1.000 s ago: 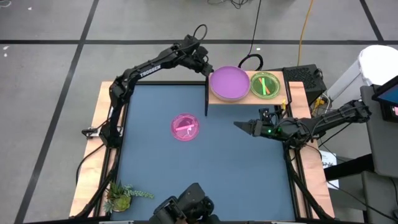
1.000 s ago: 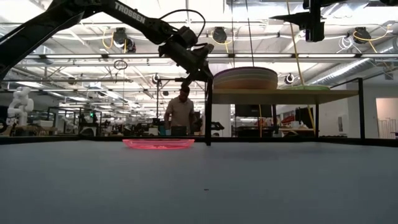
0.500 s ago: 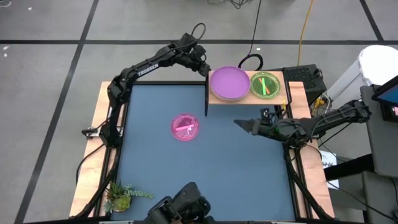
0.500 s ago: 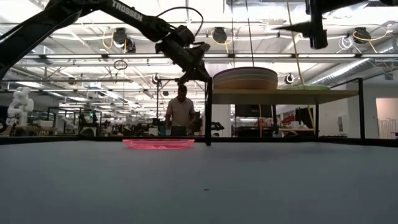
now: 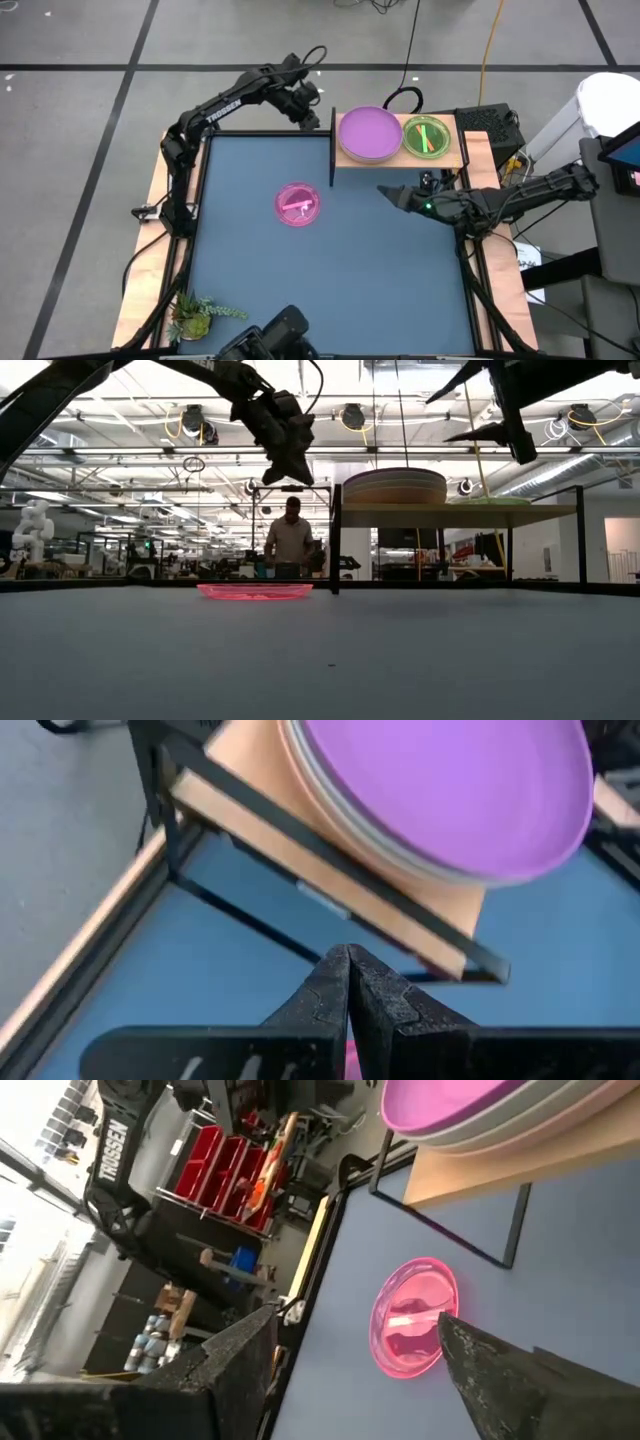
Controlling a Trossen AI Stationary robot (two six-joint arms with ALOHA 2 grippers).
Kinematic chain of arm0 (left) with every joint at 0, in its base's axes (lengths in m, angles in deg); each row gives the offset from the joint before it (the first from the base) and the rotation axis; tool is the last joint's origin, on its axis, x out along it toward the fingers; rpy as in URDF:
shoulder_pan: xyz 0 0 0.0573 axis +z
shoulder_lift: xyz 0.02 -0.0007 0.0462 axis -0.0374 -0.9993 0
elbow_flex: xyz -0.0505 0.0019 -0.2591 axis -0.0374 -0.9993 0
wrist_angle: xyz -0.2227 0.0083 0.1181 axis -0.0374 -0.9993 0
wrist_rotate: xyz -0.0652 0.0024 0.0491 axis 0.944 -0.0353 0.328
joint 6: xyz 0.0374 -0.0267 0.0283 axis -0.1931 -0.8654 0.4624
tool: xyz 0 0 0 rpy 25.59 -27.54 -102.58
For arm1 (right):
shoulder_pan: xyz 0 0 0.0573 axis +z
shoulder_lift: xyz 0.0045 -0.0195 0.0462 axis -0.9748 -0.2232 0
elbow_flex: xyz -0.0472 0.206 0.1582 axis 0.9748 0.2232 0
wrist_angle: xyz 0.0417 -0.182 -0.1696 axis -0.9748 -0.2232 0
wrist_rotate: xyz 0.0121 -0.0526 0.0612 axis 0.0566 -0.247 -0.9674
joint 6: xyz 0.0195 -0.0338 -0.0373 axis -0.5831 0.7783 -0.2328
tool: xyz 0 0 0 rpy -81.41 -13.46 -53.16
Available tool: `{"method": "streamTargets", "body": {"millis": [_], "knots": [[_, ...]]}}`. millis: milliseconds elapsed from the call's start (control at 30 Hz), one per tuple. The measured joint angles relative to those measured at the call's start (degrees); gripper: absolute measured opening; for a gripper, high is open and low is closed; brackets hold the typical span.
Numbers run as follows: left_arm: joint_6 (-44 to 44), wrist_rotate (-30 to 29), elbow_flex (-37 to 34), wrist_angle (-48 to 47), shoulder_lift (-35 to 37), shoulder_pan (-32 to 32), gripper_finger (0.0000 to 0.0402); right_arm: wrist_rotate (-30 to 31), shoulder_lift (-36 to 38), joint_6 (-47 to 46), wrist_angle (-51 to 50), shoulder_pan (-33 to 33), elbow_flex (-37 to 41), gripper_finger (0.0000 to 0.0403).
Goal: Place and stack plates onto a shelf
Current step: Stack the small pink plate on the small green plate on the shelf
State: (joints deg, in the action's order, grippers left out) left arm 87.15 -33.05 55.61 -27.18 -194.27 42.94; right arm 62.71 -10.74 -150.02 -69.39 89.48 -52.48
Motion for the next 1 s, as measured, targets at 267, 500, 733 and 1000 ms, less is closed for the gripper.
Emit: {"method": "streamTargets", "body": {"millis": [267,500,733,1000], "knots": [[1.04,1.75,-0.01,-7.03,0.41,-1.48,0.0007,-0.23,0.01,0.14,-0.29,-0.78,0.00,0.0247],[-4.17,0.18,-14.12,-1.86,7.63,-5.69,0.0007,-0.26,0.02,0.14,0.15,-0.76,0.00,0.0247],[-17.43,-5.73,-39.22,11.95,23.06,-7.97,0.0007,-0.28,-0.16,0.14,0.15,-0.76,0.00,0.0247],[-30.66,-6.28,-55.51,16.82,28.36,-7.15,0.0017,-0.84,-0.15,0.14,0.13,-0.76,0.00,0.0247]]}}
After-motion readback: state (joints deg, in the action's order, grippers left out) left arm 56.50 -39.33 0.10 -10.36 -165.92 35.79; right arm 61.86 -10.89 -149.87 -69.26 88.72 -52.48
